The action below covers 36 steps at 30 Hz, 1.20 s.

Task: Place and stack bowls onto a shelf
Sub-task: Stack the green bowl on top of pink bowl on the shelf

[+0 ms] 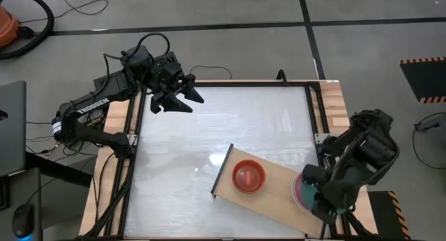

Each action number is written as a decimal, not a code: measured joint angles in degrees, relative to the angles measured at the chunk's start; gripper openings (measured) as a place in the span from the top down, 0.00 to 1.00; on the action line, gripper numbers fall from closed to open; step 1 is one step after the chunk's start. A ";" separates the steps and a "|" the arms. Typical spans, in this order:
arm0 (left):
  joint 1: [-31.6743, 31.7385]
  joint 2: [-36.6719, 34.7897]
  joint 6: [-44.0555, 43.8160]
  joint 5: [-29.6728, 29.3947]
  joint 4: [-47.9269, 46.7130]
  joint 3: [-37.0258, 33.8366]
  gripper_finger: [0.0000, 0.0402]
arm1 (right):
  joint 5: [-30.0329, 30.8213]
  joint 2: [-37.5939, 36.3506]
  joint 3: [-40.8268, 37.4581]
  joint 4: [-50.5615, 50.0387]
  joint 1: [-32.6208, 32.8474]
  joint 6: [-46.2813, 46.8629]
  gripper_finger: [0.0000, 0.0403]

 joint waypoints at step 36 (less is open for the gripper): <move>-0.02 0.02 3.74 -1.09 -3.39 -0.03 0.31 | -5.87 4.01 0.02 0.01 -2.38 -1.24 0.65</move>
